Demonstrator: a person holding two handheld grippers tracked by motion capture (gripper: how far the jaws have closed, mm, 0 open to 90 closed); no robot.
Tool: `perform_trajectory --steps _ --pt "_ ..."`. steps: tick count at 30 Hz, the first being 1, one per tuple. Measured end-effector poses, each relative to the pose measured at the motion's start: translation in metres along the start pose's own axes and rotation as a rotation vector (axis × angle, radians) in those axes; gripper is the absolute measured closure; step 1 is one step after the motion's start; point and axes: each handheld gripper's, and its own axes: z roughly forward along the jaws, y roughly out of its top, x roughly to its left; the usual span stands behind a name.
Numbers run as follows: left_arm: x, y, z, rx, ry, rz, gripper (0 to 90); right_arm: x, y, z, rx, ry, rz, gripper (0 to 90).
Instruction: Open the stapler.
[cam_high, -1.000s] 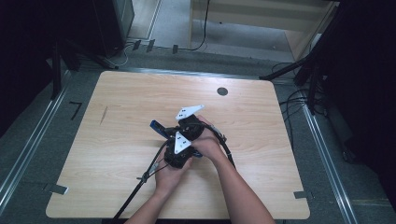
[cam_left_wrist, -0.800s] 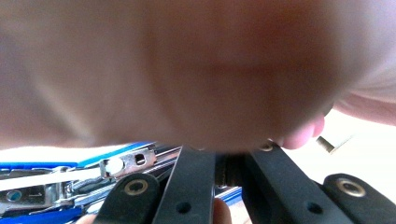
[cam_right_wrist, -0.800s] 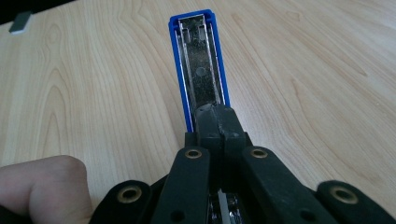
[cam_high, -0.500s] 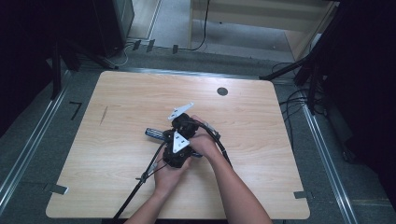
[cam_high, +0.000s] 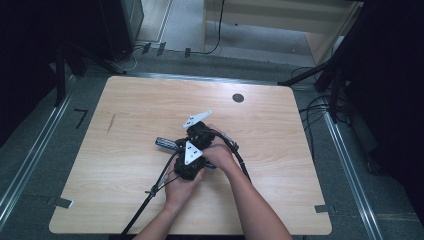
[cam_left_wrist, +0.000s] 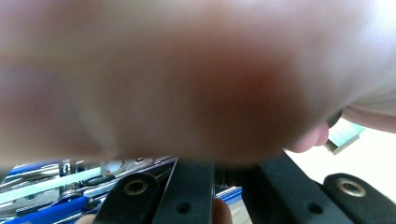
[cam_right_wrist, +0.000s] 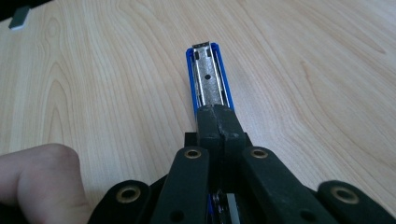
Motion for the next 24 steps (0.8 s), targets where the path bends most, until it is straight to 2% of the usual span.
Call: perform_trajectory --steps 3,5,11,15,17,18,19,24 --pt "0.001 -0.001 -0.002 -0.004 -0.010 -0.002 90.0 -0.001 -0.004 -0.004 -0.019 -0.009 0.009 90.0" --pt "0.001 -0.001 -0.003 -0.005 -0.014 0.006 90.0 -0.003 -0.007 -0.009 -0.055 -0.014 0.015 90.0" --pt "0.005 -0.002 -0.008 0.014 -0.022 -0.026 90.0 -0.003 -0.013 -0.023 -0.118 -0.055 0.024 90.0" --pt "0.009 -0.005 -0.010 0.040 -0.008 -0.037 90.0 -0.001 -0.017 -0.033 -0.155 -0.081 0.032 90.0" --pt "0.010 -0.005 -0.012 0.036 0.015 -0.015 90.0 0.000 -0.019 -0.038 -0.168 -0.097 0.035 90.0" --pt "0.011 -0.006 -0.013 0.045 0.020 -0.013 90.0 0.000 -0.021 -0.040 -0.175 -0.102 0.038 86.6" --pt "0.014 -0.006 -0.014 0.044 0.021 -0.027 90.0 0.000 -0.022 -0.044 -0.177 -0.103 0.043 85.3" --pt "0.022 -0.007 -0.017 0.040 0.034 -0.040 90.0 0.000 -0.035 -0.061 -0.207 -0.141 0.066 82.4"
